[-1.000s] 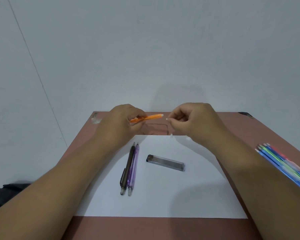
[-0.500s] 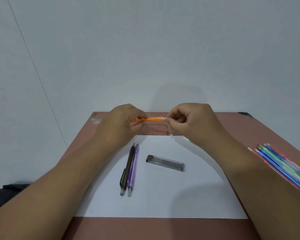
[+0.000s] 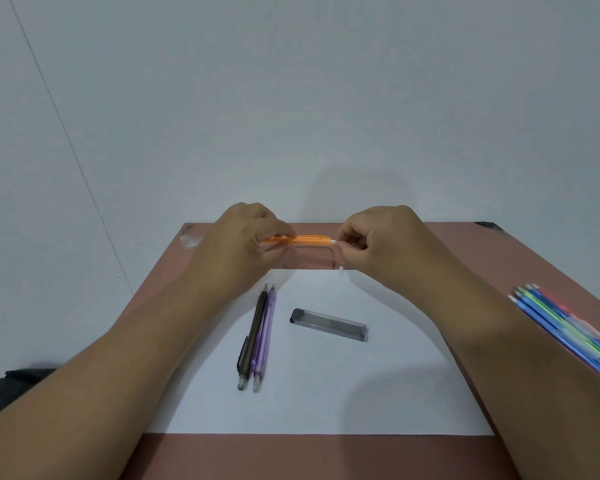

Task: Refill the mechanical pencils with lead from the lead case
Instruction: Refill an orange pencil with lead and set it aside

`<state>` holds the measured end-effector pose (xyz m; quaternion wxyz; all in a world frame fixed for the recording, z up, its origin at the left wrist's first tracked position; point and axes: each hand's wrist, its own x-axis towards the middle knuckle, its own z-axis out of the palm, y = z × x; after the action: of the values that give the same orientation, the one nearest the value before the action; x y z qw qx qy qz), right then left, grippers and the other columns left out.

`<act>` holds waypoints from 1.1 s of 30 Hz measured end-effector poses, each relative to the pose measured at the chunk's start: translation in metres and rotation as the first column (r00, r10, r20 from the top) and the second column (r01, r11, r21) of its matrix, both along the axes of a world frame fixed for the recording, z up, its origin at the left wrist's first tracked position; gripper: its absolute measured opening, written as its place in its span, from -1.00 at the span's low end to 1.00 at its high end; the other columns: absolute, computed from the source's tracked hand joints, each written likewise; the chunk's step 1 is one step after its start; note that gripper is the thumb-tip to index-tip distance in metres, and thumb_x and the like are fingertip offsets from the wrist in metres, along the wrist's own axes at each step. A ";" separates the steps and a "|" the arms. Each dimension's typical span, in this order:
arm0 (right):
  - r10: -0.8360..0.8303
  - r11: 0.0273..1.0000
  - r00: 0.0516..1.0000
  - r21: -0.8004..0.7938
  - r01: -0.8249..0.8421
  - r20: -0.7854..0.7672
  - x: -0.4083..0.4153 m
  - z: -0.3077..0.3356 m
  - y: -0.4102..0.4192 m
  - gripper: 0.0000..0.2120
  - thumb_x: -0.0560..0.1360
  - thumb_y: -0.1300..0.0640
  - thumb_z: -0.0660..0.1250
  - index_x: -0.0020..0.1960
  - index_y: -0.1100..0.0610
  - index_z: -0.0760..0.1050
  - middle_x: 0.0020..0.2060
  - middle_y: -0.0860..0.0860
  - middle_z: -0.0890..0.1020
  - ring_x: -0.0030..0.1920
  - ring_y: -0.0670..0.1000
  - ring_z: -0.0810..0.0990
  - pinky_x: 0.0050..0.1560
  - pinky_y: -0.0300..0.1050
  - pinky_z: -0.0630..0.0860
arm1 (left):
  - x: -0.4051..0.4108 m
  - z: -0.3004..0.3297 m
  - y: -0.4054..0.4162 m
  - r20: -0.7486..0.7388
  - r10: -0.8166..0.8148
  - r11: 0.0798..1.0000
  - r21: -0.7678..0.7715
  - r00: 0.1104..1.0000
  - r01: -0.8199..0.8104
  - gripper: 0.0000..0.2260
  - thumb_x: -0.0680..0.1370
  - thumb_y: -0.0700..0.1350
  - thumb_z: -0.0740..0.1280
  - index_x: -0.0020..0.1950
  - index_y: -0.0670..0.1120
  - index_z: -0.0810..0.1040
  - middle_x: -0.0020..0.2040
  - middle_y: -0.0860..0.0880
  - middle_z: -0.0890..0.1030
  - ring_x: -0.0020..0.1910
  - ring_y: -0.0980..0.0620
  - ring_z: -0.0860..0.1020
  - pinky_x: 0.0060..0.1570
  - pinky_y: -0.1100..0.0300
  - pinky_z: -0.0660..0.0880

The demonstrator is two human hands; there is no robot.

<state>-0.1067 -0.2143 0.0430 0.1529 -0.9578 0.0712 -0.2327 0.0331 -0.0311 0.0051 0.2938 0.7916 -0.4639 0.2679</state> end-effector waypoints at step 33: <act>-0.109 0.840 0.994 0.533 0.104 -0.022 0.014 -0.018 -0.012 -0.92 0.46 0.14 0.52 -0.15 -0.03 0.72 -0.29 -0.10 0.72 -0.20 -0.05 0.71 -0.11 -0.23 0.60 | 0.010 0.001 0.006 -0.123 0.045 0.998 0.059 0.991 -0.038 -0.84 0.50 -0.16 0.48 0.04 0.03 0.74 -0.12 0.07 0.56 -0.02 0.04 0.45 -0.09 0.59 0.20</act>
<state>-0.0928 -0.2264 0.0252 0.3999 -0.8712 0.1852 -0.2162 0.0436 -0.0256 0.0061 0.2938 0.8242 -0.4358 0.2109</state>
